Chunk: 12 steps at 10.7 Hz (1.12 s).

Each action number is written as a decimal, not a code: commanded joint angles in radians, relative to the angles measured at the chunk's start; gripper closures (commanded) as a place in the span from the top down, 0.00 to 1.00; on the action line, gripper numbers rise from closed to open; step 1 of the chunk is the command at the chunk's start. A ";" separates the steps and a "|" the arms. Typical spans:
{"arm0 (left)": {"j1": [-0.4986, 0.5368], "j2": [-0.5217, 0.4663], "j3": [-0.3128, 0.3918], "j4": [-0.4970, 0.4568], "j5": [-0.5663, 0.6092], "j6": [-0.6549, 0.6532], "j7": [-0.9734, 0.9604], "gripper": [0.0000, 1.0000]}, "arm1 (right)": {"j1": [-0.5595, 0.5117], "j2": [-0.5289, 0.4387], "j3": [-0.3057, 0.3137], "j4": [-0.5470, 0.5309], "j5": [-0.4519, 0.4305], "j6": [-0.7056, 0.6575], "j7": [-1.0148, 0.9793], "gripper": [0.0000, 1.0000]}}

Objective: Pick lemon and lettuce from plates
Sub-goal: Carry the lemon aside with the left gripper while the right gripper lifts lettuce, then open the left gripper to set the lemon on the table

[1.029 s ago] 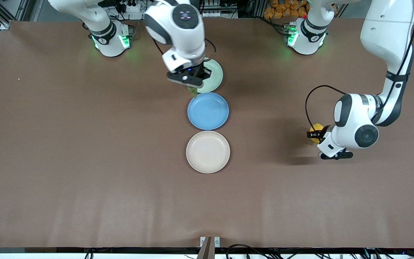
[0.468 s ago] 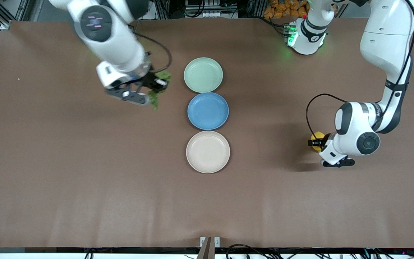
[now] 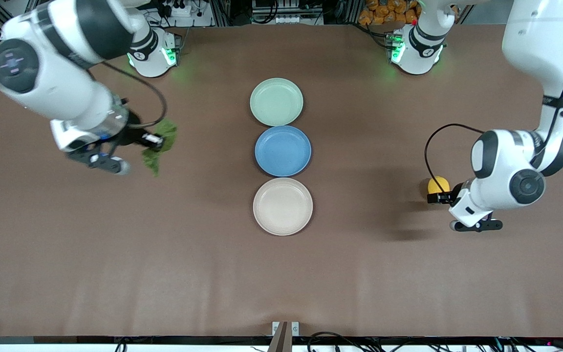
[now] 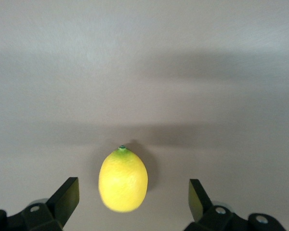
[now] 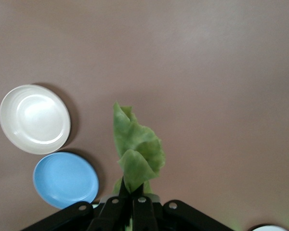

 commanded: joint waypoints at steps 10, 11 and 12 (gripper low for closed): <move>-0.058 -0.480 -0.032 0.065 0.002 -0.216 -0.041 1.00 | -0.023 0.106 -0.295 -0.168 -0.037 0.277 -0.423 0.00; -0.058 -0.479 -0.029 0.115 0.002 -0.276 -0.038 1.00 | -0.030 0.140 -0.296 -0.170 -0.059 0.315 -0.422 0.00; -0.056 -0.474 -0.027 0.175 -0.007 -0.353 -0.023 1.00 | -0.032 0.172 -0.298 -0.171 -0.063 0.351 -0.422 0.00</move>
